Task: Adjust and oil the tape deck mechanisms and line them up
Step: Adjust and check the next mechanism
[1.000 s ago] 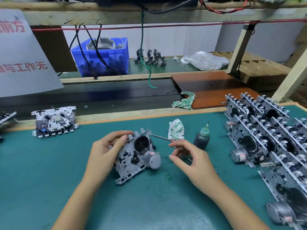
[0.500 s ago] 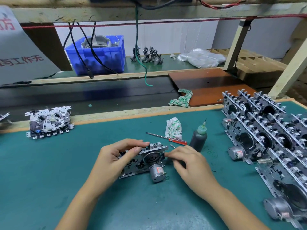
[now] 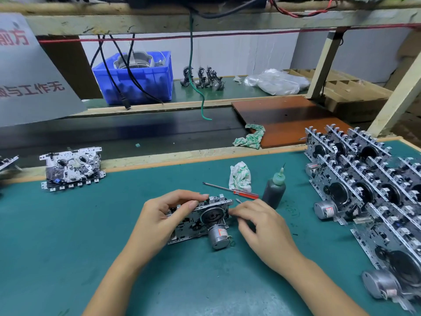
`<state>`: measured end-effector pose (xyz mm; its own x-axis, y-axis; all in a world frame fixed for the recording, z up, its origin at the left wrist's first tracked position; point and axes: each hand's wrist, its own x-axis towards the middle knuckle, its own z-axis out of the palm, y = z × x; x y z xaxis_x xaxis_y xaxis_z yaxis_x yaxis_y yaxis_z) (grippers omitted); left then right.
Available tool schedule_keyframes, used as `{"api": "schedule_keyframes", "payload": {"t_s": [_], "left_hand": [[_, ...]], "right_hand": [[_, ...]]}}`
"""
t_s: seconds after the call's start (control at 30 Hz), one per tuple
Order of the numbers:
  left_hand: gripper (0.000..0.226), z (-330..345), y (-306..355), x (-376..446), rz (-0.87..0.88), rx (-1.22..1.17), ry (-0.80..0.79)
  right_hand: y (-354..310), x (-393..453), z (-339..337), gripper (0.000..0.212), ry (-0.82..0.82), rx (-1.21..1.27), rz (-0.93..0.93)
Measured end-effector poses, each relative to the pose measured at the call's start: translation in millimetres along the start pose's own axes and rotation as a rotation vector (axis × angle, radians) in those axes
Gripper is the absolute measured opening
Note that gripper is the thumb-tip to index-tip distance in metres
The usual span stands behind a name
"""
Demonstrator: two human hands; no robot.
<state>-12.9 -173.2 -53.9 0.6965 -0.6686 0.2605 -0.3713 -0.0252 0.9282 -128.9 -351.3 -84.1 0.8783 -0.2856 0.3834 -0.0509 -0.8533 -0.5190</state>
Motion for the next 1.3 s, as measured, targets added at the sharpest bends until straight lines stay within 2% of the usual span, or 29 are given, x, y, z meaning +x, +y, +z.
{"api": "schedule_keyframes", "payload": {"t_s": [0.17, 0.37, 0.5, 0.57, 0.63, 0.73, 0.87, 1.03, 1.17, 1.3], "left_hand": [[0.012, -1, 1, 0, 0.004, 0.016, 0.002], [0.016, -5, 4, -2, 0.045, 0.066, -0.014], [0.013, -13, 8, -4, 0.142, 0.309, 0.056], [0.009, -15, 11, -6, 0.208, 0.461, 0.099], [0.011, -15, 16, -9, 0.270, 0.614, 0.130], [0.018, -16, 26, -9, 0.359, 0.816, 0.102], [0.011, -11, 45, 0, 0.493, 1.021, -0.050], [0.018, 6, 89, 25, 0.741, 1.198, -0.159], [0.033, 36, 145, 57, 0.934, 1.162, -0.189], [0.034, 96, 193, 94, 1.149, 1.098, -0.254]], "right_hand": [[3, 0, 3, 0.037, -0.029, -0.016, 0.003], [-8, 10, -7, 0.017, 0.148, 0.215, 0.067], [-29, 31, -27, 0.027, -0.148, 0.044, -0.114], [-41, 41, -32, 0.022, -0.196, -0.051, -0.248], [-50, 52, -37, 0.014, -0.241, -0.102, -0.293], [-56, 62, -43, 0.012, -0.338, -0.126, -0.275], [-53, 60, -53, 0.016, -0.394, -0.104, -0.213], [-46, 45, -100, 0.011, -0.313, -0.002, -0.129], [-40, 32, -174, 0.011, -0.160, 0.015, -0.102], [-20, 17, -255, 0.012, -0.166, -0.041, 0.072]]}}
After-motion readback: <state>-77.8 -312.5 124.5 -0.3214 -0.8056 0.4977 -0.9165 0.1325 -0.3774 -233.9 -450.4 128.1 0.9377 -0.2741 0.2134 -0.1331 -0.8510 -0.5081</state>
